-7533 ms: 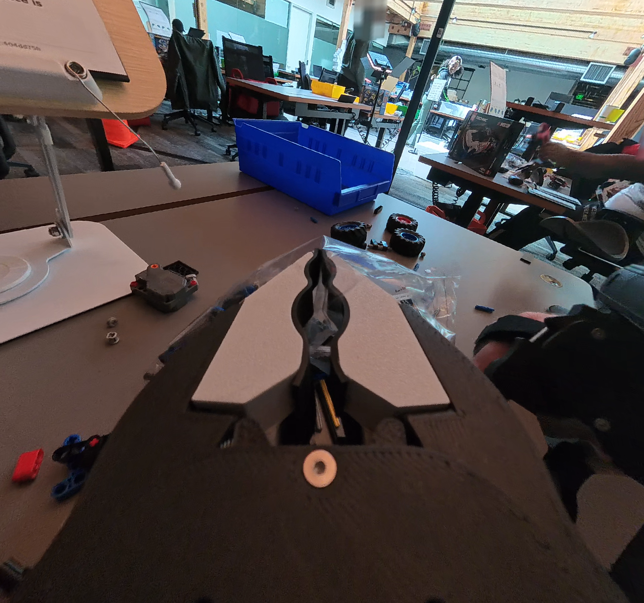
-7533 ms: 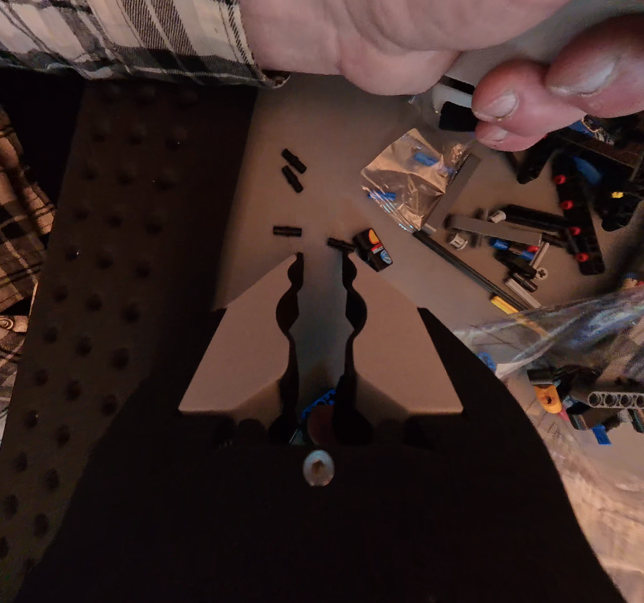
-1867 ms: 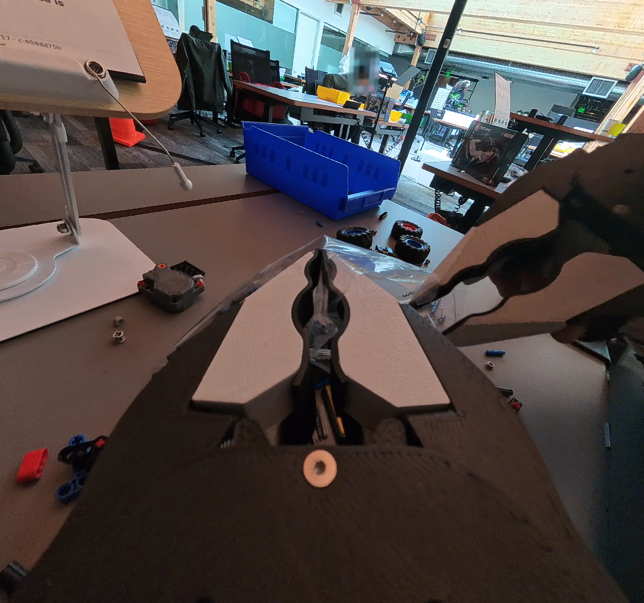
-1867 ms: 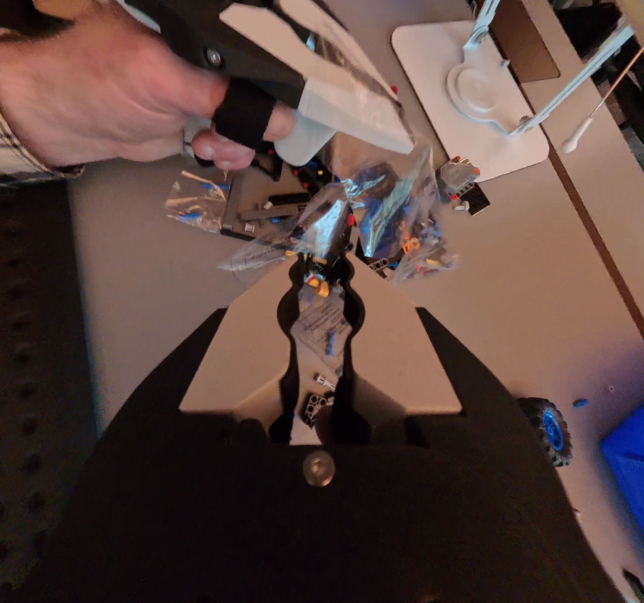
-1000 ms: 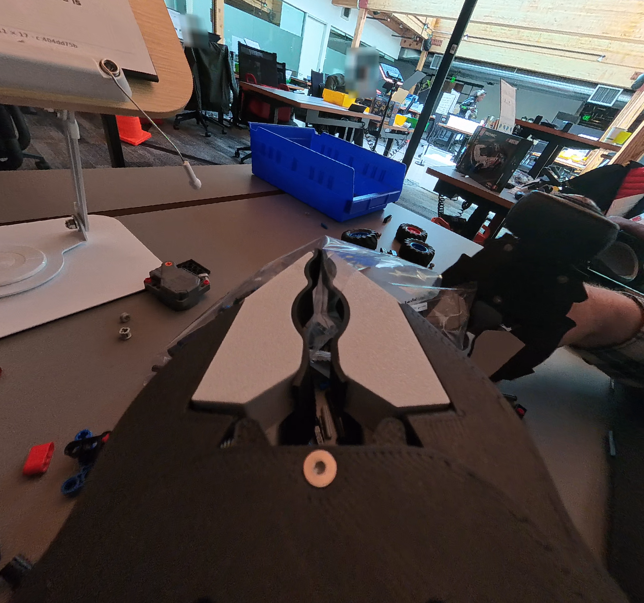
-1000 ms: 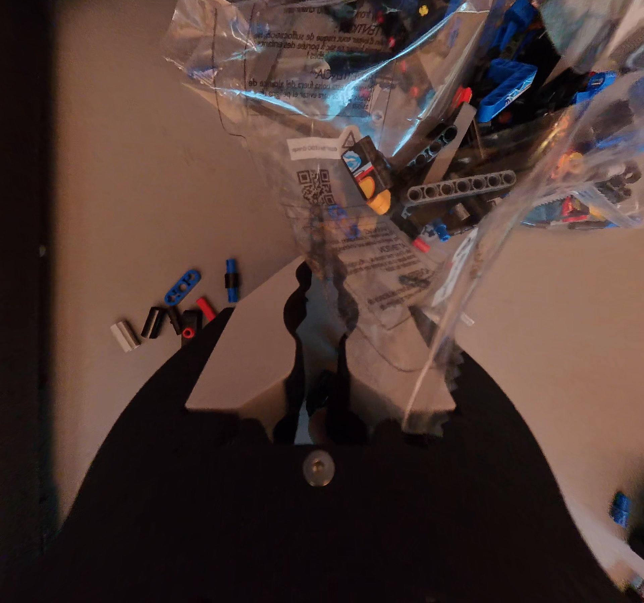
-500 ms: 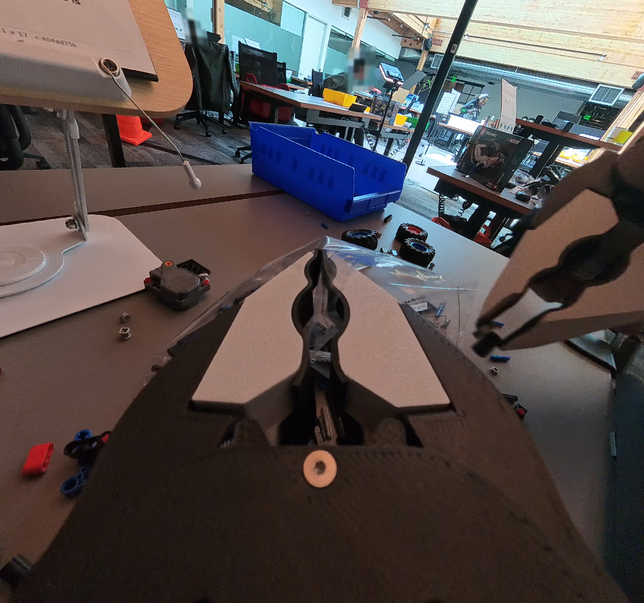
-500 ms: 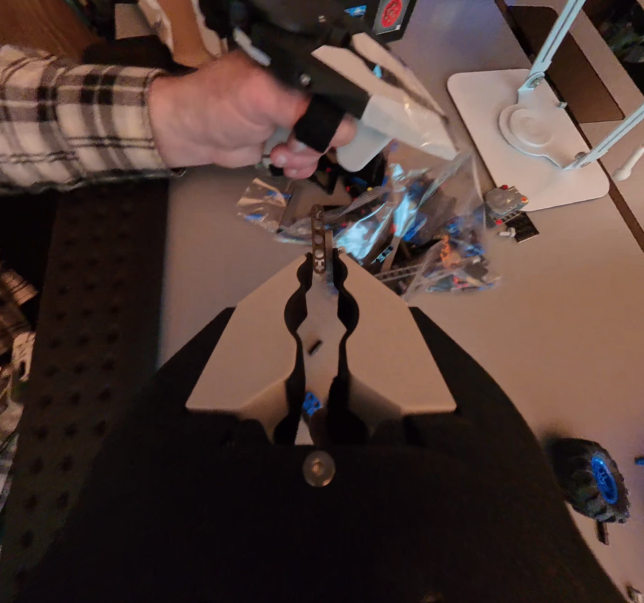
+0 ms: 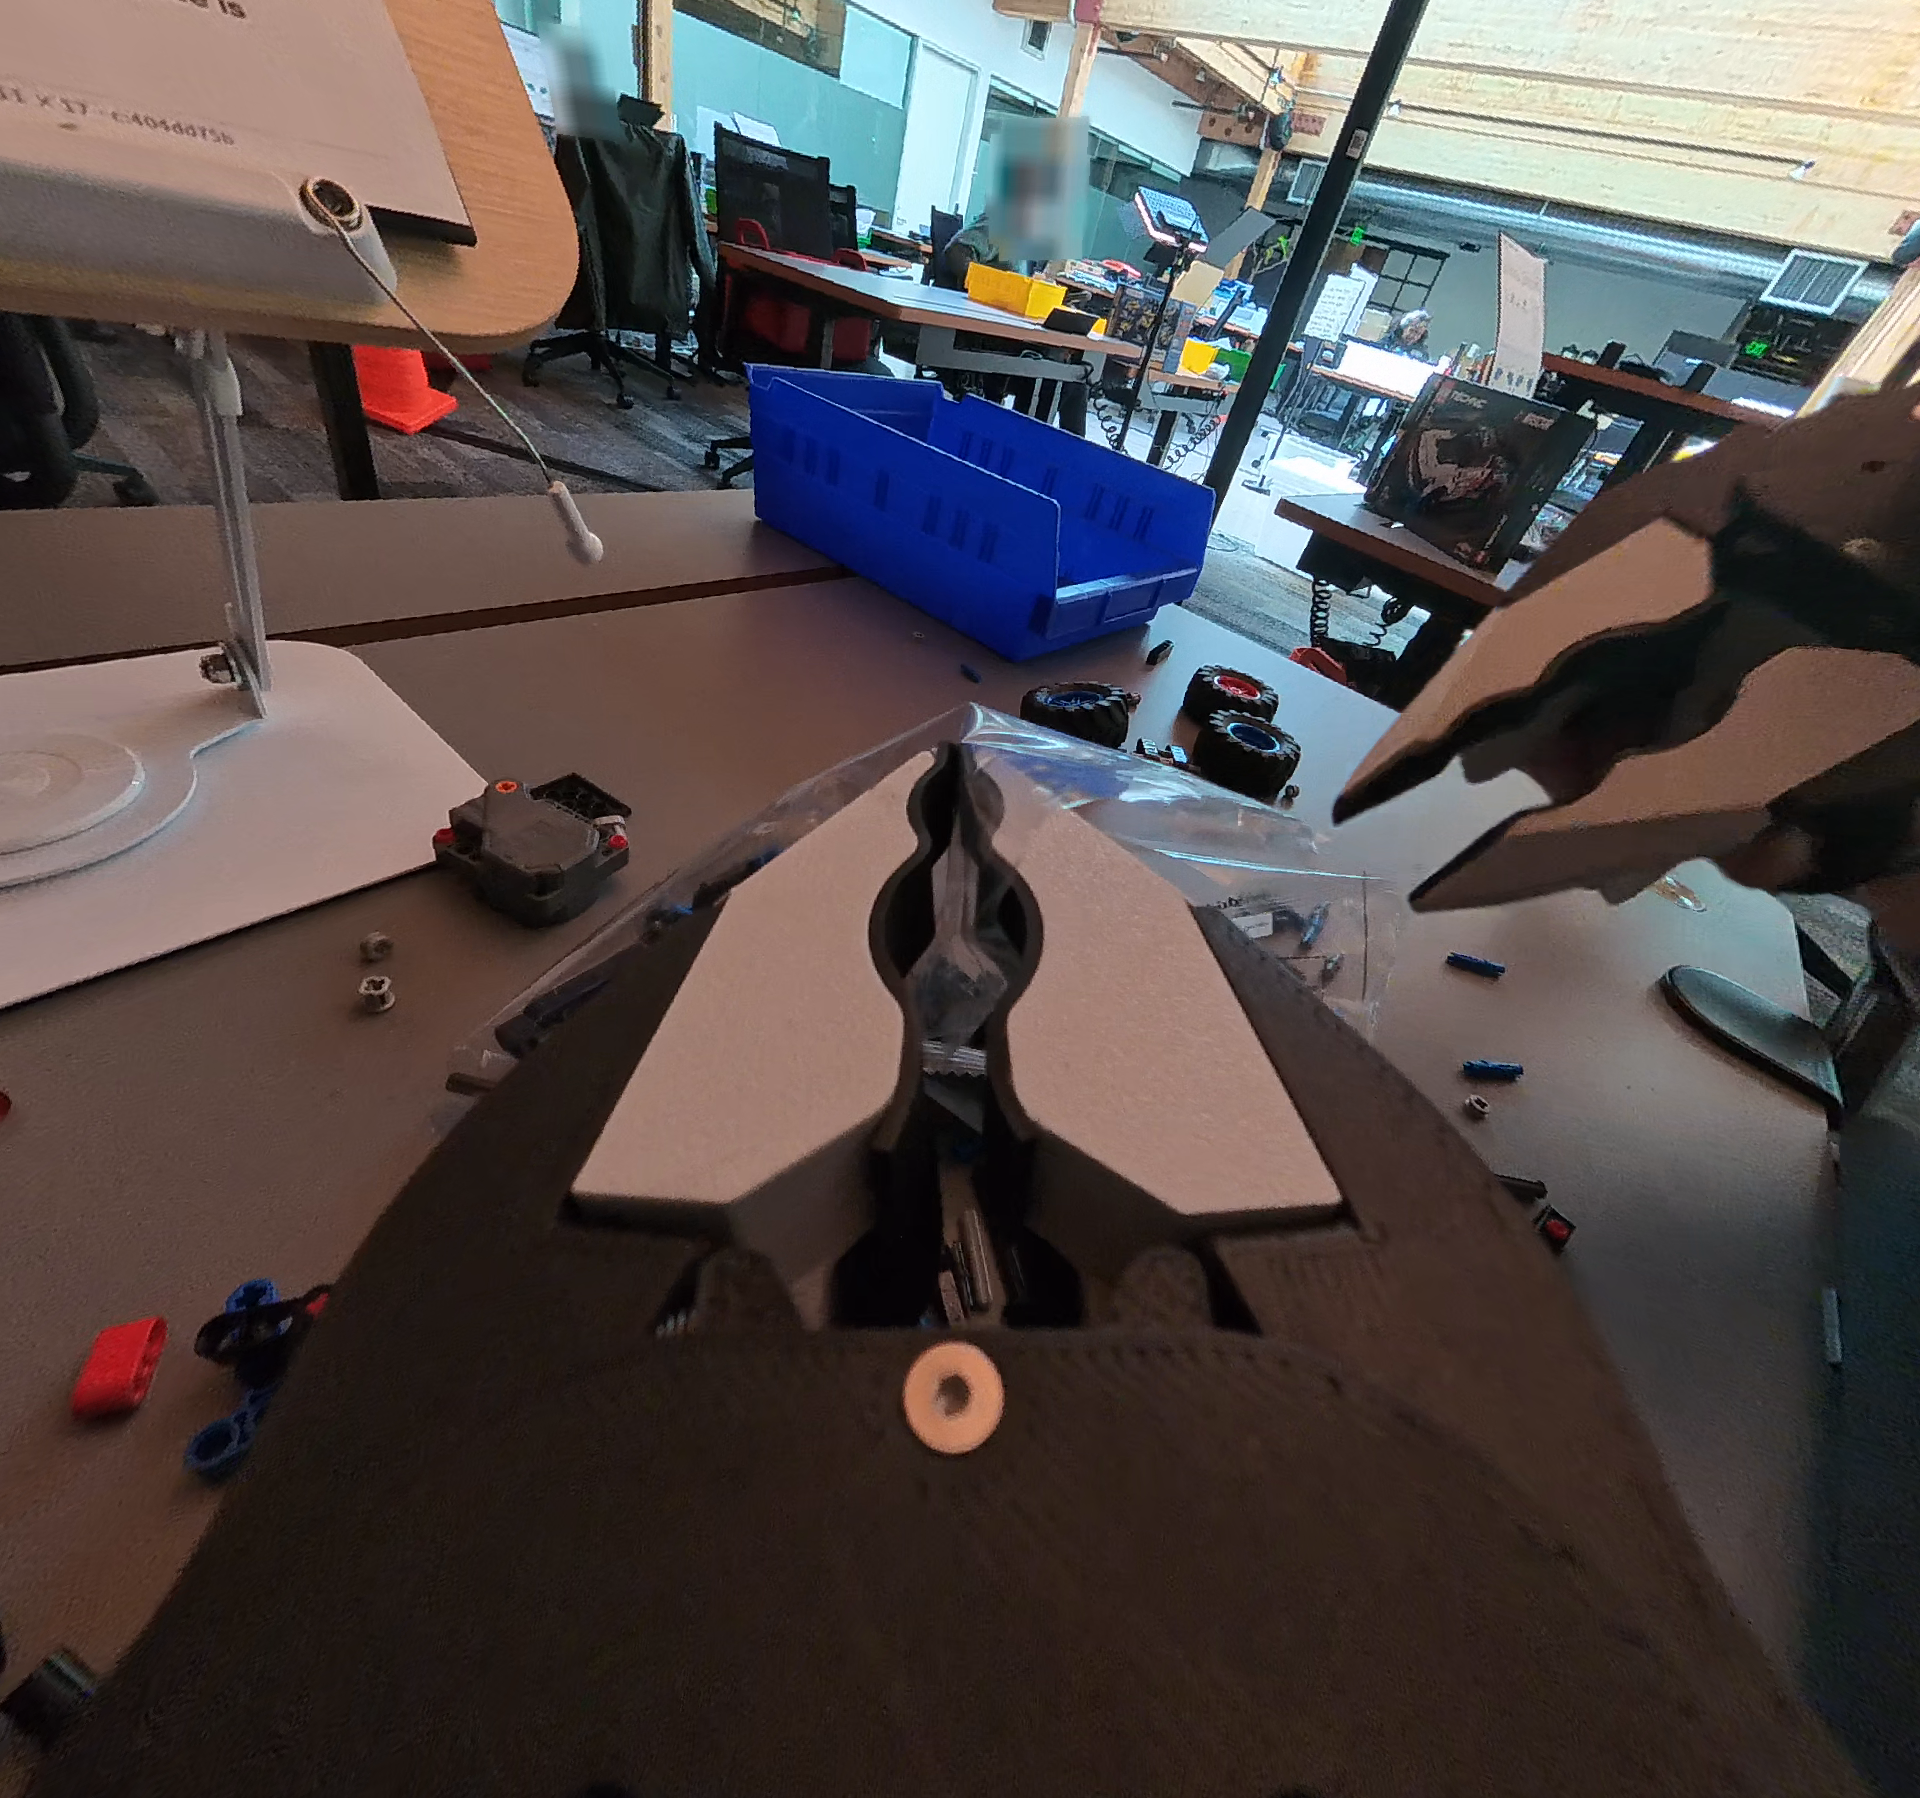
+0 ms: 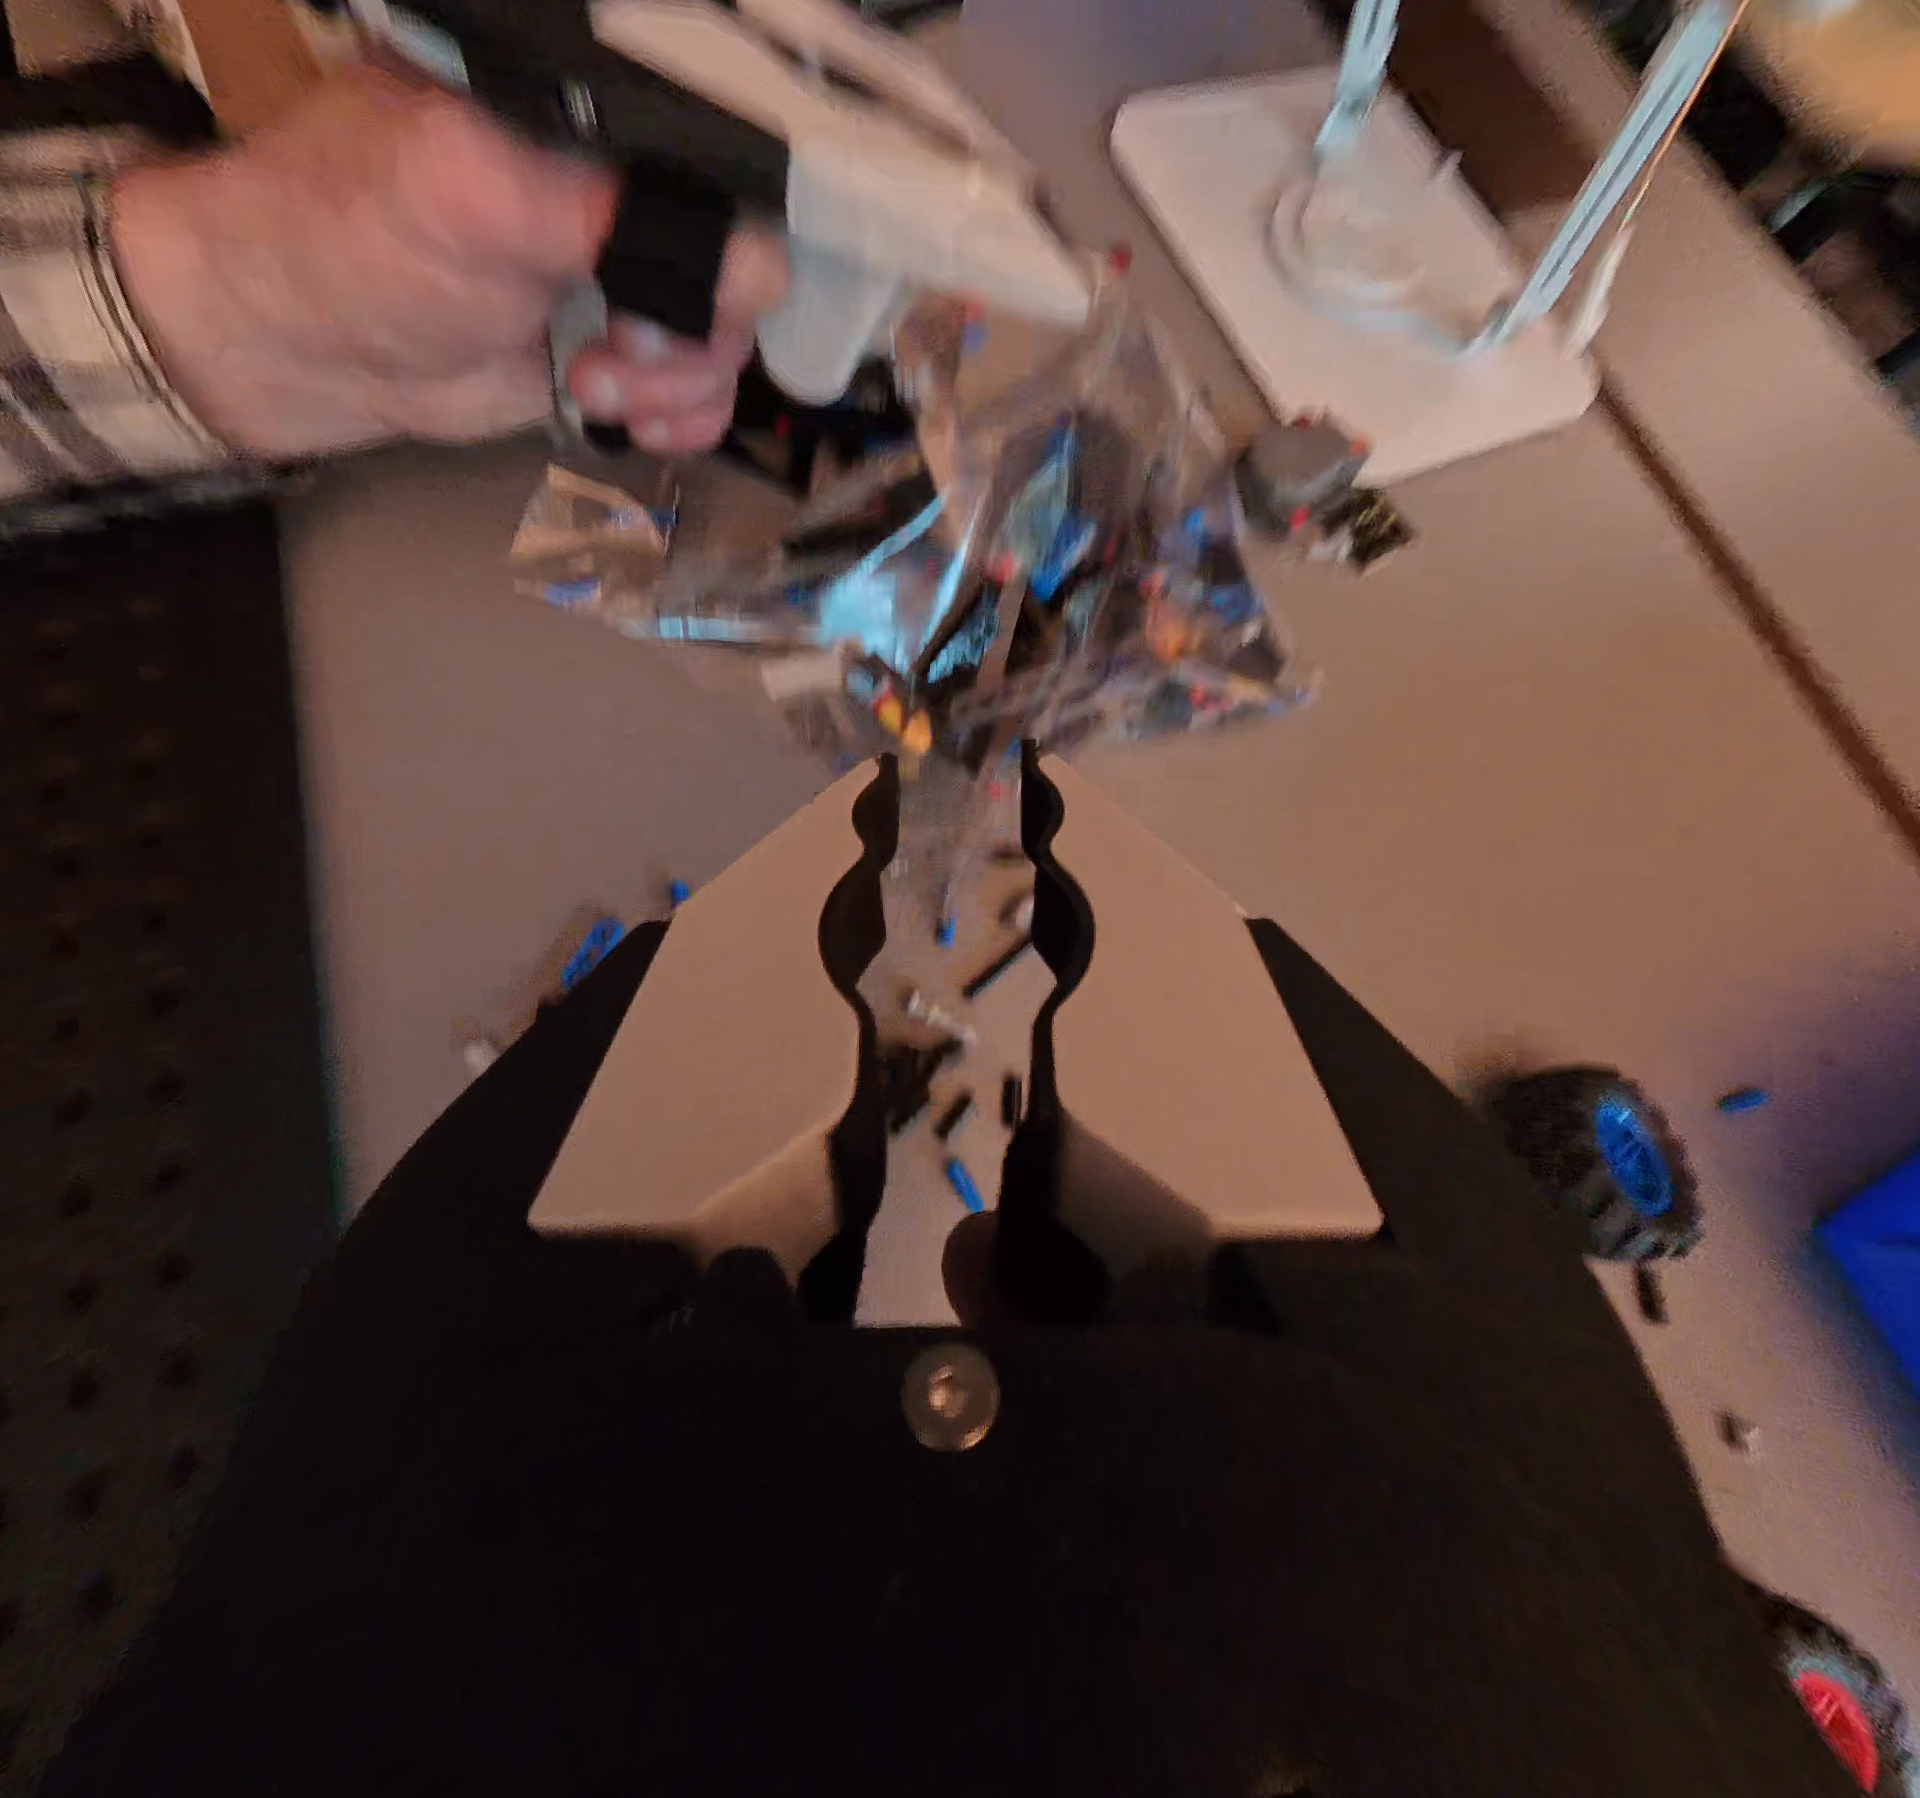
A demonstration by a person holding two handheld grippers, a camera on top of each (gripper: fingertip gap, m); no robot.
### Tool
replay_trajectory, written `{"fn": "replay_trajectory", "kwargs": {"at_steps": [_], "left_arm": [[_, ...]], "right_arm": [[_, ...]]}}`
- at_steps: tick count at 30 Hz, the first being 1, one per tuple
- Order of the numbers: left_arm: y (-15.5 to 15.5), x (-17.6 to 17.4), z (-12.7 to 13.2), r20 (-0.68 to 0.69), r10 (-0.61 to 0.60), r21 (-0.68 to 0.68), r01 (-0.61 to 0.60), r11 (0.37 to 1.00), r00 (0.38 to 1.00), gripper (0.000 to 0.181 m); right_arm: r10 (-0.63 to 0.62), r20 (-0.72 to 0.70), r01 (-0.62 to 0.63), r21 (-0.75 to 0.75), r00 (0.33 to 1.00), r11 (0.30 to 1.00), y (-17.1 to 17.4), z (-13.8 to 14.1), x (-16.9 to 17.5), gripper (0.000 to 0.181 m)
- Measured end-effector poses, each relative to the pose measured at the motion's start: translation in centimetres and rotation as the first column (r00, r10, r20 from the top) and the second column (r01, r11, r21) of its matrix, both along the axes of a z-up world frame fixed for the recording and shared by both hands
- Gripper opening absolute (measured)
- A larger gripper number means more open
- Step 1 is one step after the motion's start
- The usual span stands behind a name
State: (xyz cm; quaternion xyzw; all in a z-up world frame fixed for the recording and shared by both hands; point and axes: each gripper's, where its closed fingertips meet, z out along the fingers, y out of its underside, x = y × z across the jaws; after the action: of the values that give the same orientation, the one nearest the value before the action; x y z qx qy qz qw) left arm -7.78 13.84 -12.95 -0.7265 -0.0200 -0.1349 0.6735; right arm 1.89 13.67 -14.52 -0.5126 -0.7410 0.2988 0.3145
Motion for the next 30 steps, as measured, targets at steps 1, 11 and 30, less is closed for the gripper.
{"fn": "replay_trajectory", "kwargs": {"at_steps": [1,11,30], "left_arm": [[0.0,-0.1,0.0,0.000,0.003,0.000,-0.003,1.000,1.000,0.000],[0.0,-0.8,-0.3,0.011,0.030,-0.009,-0.030,1.000,0.999,0.000],[0.1,-0.9,-0.3,0.015,0.035,-0.009,-0.035,0.999,0.999,0.000]], "right_arm": [[0.001,0.047,-0.001,-0.006,0.999,1.000,0.5,-1.2,0.7,0.024],[-0.006,-0.162,-0.043,-0.303,0.987,0.952,2.9,-1.0,0.7,0.032],[0.030,0.197,-0.003,-0.136,0.980,0.991,2.0,-11.5,-0.5,0.006]]}}
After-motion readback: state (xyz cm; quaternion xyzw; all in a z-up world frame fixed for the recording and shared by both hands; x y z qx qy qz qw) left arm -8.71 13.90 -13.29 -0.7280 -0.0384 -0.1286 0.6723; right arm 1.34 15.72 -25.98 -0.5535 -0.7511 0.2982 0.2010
